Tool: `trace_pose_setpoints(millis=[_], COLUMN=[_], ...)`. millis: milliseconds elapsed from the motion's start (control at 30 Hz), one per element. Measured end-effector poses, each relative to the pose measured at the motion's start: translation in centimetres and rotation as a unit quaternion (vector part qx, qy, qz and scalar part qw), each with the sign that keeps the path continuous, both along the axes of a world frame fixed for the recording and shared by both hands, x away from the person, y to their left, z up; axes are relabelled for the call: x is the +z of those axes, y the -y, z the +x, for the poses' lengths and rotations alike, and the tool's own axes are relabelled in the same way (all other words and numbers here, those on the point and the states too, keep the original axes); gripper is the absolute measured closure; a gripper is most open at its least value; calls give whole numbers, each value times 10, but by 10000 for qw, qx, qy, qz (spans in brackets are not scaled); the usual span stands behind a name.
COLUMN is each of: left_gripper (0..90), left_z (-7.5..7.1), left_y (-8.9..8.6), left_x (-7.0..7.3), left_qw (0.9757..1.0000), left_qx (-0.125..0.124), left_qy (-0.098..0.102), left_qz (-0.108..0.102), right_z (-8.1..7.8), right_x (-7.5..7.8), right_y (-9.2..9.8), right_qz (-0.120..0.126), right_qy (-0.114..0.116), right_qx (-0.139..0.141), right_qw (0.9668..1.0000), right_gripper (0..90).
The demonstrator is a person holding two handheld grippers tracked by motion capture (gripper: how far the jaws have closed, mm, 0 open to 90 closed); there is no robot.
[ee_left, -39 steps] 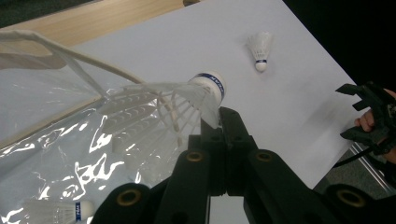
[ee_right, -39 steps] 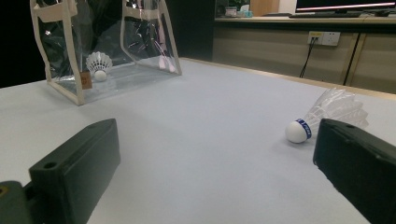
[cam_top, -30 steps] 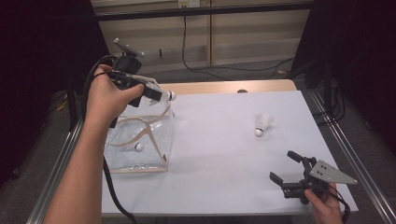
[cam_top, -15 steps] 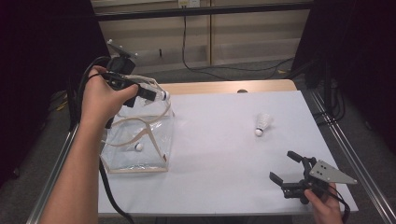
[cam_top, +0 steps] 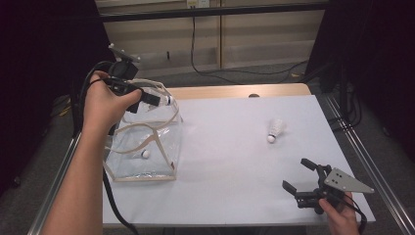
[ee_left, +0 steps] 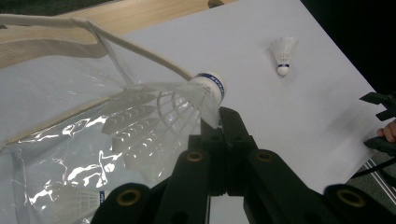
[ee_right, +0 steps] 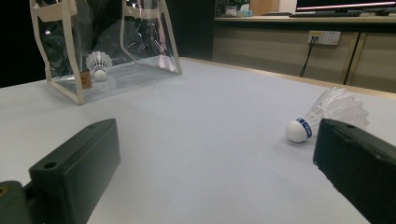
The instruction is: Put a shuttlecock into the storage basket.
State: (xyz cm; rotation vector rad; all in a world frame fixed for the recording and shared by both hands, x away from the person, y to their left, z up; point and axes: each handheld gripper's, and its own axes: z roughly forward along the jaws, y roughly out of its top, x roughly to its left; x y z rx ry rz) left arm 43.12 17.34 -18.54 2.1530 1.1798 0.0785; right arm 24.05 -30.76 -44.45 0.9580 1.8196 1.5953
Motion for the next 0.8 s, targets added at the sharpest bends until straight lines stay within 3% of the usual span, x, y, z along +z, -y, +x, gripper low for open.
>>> trace_pose_setpoints(millis=[800], left_gripper=[897], left_z=[6], left_y=[-9], left_x=[-8], left_qw=[9998], left_qx=[185], left_qy=[45], left_qz=[-81], right_z=[0], right_x=[0], right_y=[0], right_qz=[-4], right_qy=[3], right_qx=[4], right_qw=[10000], right_gripper=[3])
